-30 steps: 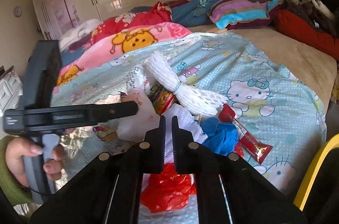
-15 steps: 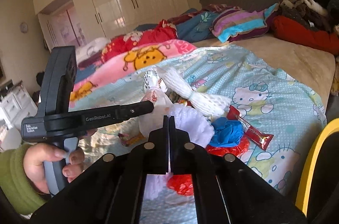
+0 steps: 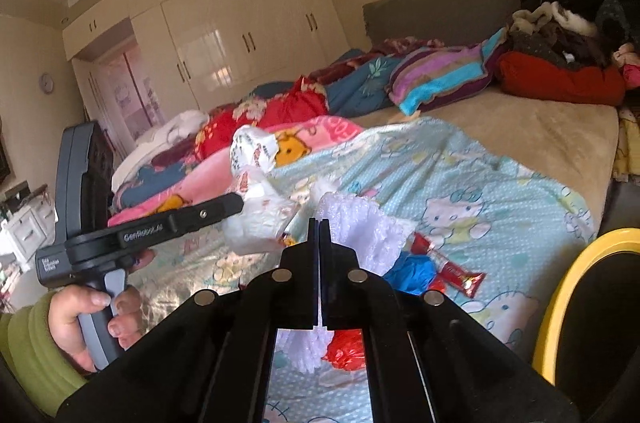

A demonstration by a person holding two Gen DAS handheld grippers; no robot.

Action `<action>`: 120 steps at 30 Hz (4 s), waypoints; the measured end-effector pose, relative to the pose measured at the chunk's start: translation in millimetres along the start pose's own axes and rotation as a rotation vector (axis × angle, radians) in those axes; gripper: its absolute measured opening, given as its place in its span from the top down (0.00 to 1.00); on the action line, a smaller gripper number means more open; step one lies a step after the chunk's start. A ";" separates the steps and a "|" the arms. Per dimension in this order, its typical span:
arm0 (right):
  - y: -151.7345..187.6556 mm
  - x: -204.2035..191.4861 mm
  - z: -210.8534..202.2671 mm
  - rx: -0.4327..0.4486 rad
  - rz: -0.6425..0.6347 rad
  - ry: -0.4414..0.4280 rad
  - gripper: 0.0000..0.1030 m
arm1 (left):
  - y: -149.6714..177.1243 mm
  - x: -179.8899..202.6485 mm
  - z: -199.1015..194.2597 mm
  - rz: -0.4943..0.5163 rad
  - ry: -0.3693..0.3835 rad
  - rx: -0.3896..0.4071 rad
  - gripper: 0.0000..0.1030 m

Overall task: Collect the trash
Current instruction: 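Carry both held items over the yellow-rimmed bin and open both grippers, then move both open grippers back over the trash on the bed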

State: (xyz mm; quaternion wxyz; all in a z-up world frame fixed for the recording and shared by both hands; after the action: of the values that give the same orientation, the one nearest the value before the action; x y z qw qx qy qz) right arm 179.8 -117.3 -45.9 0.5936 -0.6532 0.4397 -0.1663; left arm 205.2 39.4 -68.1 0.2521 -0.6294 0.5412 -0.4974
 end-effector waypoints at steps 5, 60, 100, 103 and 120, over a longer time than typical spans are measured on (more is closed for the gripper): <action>-19.9 19.1 -20.1 0.054 0.003 0.047 0.99 | -4.5 29.7 -2.1 0.042 0.050 0.010 0.91; -16.6 273.6 -199.7 0.162 0.194 0.612 0.99 | 137.8 262.1 53.1 0.344 0.409 -0.261 0.91; -4.0 216.8 -148.6 0.046 0.138 0.520 0.39 | 64.0 160.3 35.7 0.169 0.187 -0.065 0.11; -5.1 203.6 -142.4 0.045 0.124 0.503 0.35 | 55.6 152.1 34.1 0.170 0.166 -0.043 0.11; -3.7 121.7 -106.0 0.085 0.030 0.431 0.16 | 18.4 101.2 22.2 0.168 0.054 0.060 0.11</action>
State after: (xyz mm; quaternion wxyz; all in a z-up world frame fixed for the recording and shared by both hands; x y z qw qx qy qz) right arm 170.7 -278.3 -54.2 0.5152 -0.5705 0.5587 -0.3114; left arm 209.1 -65.1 -56.5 0.2969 -0.5604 0.5836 -0.5072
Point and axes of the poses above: each gripper's, at about its wrist camera, not at the fingertips, and z roughly the way its jaws point, x to its right, y to its underside, the point moved 10 cm from there along z, roughly the way its jaws point, and after that the axes turned 11 degrees about x, right-handed, at the moved point
